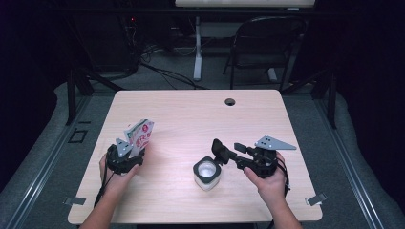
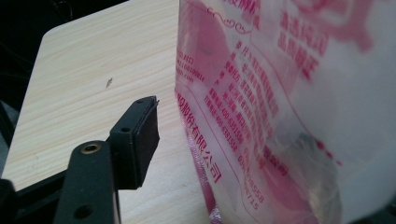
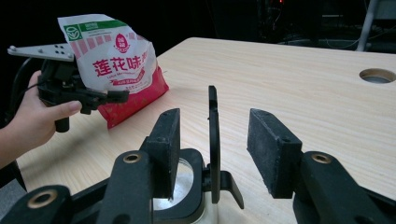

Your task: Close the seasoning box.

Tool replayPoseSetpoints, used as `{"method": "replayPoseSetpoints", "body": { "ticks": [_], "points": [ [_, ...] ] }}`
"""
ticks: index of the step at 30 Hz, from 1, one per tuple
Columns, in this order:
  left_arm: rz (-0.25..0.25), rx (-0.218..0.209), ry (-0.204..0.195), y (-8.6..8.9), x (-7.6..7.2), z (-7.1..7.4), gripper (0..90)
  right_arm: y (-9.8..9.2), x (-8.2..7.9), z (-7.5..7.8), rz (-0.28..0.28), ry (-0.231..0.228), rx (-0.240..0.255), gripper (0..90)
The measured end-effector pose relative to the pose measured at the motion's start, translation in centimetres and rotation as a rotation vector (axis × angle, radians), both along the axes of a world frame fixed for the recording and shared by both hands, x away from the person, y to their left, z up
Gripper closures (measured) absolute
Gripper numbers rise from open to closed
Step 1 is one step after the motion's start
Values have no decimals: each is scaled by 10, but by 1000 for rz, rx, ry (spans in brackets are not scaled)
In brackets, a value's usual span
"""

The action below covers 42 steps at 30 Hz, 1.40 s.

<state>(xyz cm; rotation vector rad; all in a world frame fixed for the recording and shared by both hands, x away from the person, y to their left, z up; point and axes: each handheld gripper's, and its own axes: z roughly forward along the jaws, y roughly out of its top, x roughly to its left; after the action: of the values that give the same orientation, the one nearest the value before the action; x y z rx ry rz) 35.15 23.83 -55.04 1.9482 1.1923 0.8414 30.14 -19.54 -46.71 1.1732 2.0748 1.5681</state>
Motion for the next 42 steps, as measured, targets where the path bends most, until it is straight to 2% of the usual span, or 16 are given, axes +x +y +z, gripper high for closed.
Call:
{"method": "replayPoseSetpoints", "body": {
  "ticks": [2,6,8,14,15,16,17,21,22,25,27,29,34,38,42],
  "points": [
    [-14,-29,0,-1,-1,2,352,1,1,-1,4,6,-2,537],
    [-25,-43,-14,-3,-5,6,349,4,1,-3,11,5,-4,527],
    [-37,-65,-21,-5,-7,10,338,5,0,-3,10,6,-14,523],
    [-66,-106,-13,-11,-14,18,301,8,1,-6,5,11,-43,533],
    [-90,-92,-13,-16,-17,20,300,10,1,-7,11,11,-70,560],
    [-90,-92,-13,-16,-17,20,300,10,1,-7,11,11,-70,560],
    [-114,-69,-17,-22,-21,21,300,11,0,-8,14,11,-86,598],
    [-144,-54,-22,-29,-26,22,300,13,-1,-10,17,11,-122,667],
    [-164,-46,-20,-33,-29,21,300,15,-2,-10,11,-1,-139,720],
    [-183,-33,-21,-37,-32,19,301,16,-2,-10,13,-12,-146,755],
    [-203,-23,-20,-42,-34,16,302,17,-3,-10,9,-22,-158,823],
    [-216,-10,-21,-44,-35,15,302,18,-4,-10,11,-31,-165,850],
    [-231,-8,-18,-48,-36,13,303,24,-8,-8,22,-64,-213,849],
    [-245,8,-4,-53,-37,10,304,28,-11,-8,32,-81,-232,840],
    [-277,57,5,-61,-38,6,303,33,-15,-8,60,-87,-244,810]
  ]
}}
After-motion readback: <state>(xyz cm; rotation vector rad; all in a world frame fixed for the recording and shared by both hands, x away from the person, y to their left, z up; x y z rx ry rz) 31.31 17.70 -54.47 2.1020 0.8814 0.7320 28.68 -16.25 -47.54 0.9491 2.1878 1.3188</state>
